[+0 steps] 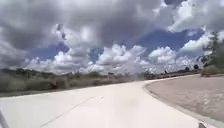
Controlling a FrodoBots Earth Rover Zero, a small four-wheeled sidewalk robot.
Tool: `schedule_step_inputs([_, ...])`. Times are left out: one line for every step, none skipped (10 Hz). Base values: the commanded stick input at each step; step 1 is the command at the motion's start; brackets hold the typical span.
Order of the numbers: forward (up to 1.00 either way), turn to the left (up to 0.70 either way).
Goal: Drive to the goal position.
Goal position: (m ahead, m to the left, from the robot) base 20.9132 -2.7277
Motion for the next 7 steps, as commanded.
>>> schedule_step_inputs([0.85, -0.23])
schedule_step_inputs([0.85, -0.07])
schedule_step_inputs([0.85, 0.00])
schedule_step_inputs([0.85, 0.00])
schedule_step_inputs([0.85, 0.00])
schedule_step_inputs([0.85, 0.00])
schedule_step_inputs([0.85, 0.00])
